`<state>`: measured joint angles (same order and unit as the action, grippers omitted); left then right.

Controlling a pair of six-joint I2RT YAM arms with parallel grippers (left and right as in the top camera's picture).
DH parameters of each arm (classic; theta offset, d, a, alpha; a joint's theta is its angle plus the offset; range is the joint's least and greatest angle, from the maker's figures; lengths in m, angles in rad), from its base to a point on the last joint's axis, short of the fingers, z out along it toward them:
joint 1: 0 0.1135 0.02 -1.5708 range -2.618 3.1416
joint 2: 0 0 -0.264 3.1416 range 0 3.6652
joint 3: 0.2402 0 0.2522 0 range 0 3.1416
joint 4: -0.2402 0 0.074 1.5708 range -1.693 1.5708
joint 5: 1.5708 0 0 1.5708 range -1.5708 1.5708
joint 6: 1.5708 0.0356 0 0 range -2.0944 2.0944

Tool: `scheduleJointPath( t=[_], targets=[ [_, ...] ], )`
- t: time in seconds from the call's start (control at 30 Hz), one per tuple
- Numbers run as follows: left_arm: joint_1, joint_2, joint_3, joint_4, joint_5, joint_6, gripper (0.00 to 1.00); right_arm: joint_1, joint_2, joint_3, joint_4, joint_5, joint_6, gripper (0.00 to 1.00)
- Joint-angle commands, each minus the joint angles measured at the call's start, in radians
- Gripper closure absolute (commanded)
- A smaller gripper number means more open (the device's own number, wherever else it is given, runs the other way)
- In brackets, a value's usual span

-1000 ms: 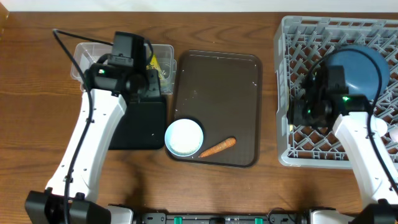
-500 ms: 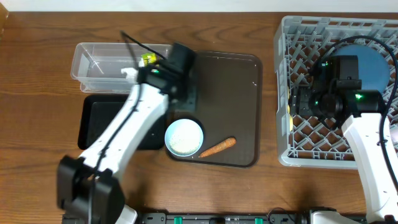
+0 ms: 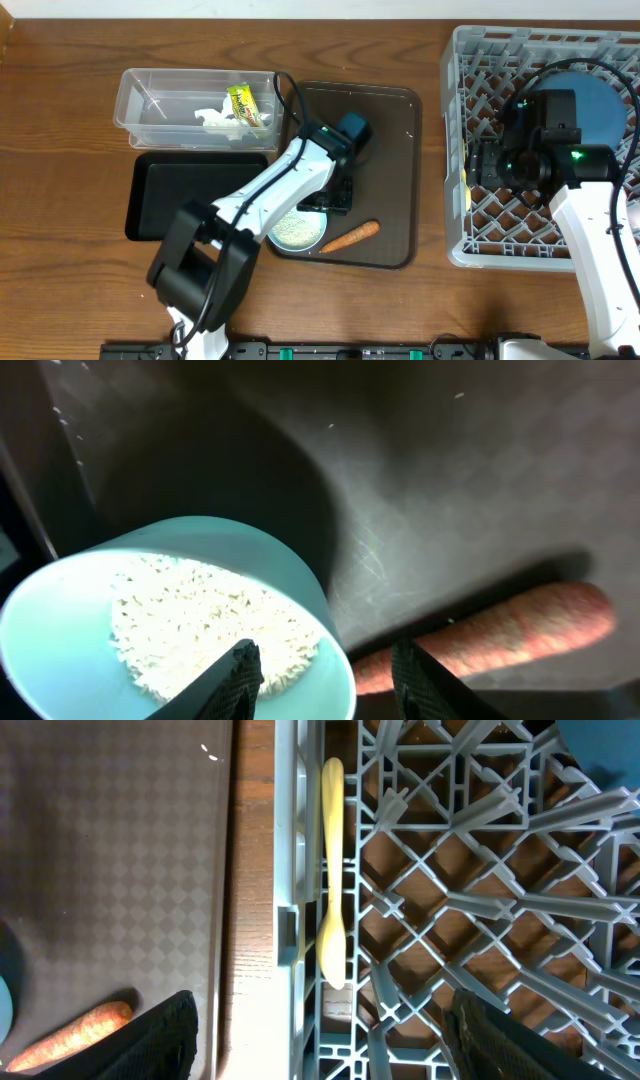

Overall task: Sort waste into correct bins and load items into the dishwasher rack
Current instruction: 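Reach the left gripper to the white bowl of rice and grasp it, then carry the rice bowl to the clear container and tip it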

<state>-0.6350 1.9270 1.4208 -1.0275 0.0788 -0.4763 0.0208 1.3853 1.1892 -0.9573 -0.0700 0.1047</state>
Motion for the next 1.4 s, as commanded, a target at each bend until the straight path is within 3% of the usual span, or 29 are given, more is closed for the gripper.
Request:
scheduleJointPath(
  t=[0.0,0.23,0.7,1.23,1.37],
  targets=[
    [0.000,0.025,-0.009,-0.011,-0.001,-0.024,0.55,-0.008,-0.004,0.007,-0.002,0.013,-0.009,0.22],
    [-0.002,0.047,-0.013,0.024,-0.001,-0.027,0.61,-0.008,-0.004,0.007,-0.005,0.013,-0.009,0.22],
    [-0.006,0.049,-0.063,0.074,-0.001,-0.061,0.62,-0.008,-0.004,0.007,-0.014,0.013,-0.009,0.24],
    [-0.006,0.049,-0.069,0.109,-0.019,-0.060,0.93,-0.008,-0.004,0.007,-0.016,0.013,-0.009,0.27],
    [-0.006,0.048,-0.056,0.109,-0.021,-0.036,0.94,-0.008,-0.004,0.007,-0.016,0.013,-0.009,0.27]
  ],
)
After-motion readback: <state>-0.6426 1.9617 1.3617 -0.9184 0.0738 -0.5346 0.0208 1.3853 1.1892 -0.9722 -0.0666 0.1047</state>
